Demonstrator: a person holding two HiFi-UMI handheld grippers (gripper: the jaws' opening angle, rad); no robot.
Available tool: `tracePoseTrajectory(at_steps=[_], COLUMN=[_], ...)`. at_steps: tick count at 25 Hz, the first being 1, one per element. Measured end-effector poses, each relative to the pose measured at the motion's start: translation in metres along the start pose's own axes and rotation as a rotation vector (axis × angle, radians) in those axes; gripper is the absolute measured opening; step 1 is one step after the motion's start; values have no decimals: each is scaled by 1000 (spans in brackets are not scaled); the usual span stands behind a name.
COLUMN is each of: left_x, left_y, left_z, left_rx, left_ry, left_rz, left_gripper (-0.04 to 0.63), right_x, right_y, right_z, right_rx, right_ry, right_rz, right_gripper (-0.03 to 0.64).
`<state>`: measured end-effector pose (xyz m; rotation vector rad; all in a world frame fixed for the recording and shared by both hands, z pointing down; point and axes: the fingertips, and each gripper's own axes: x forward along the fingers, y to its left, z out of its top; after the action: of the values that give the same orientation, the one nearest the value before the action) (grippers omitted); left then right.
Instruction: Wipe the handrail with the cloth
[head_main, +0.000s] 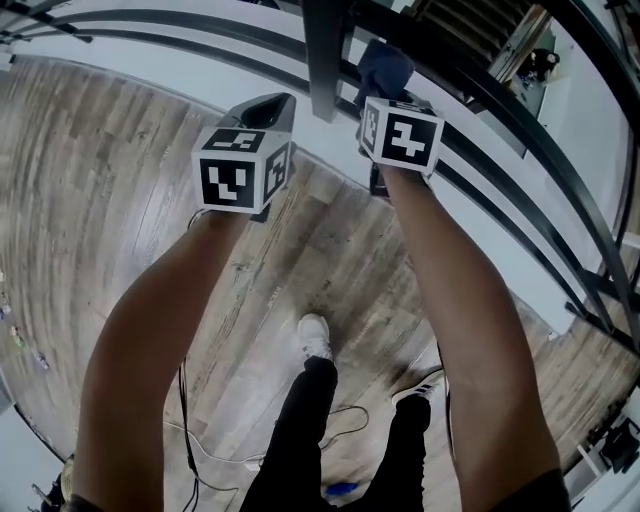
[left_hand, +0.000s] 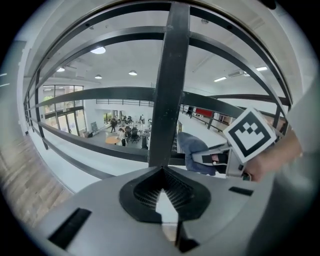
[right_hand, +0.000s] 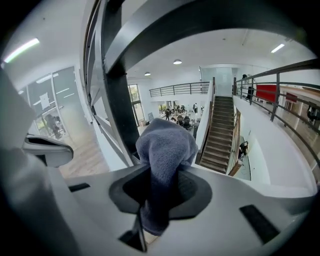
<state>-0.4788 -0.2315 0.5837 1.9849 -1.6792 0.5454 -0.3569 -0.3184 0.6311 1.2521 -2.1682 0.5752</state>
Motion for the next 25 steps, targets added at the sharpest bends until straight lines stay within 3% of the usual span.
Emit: tracePoseTrajectory(at_steps=[12,25], left_x=[24,52], left_y=[-110,-289], left_z=[2,-7], left_rx=[28,130], left_ry=[8,45], left_rz=[-64,-193], left_gripper=[3,2], right_x=[-62,-165], right_y=[-98,-247], right_z=[-42,-107], right_rx=[73,171], right_ry=[2,-22], right_rz=[-60,-155], right_gripper=[89,89])
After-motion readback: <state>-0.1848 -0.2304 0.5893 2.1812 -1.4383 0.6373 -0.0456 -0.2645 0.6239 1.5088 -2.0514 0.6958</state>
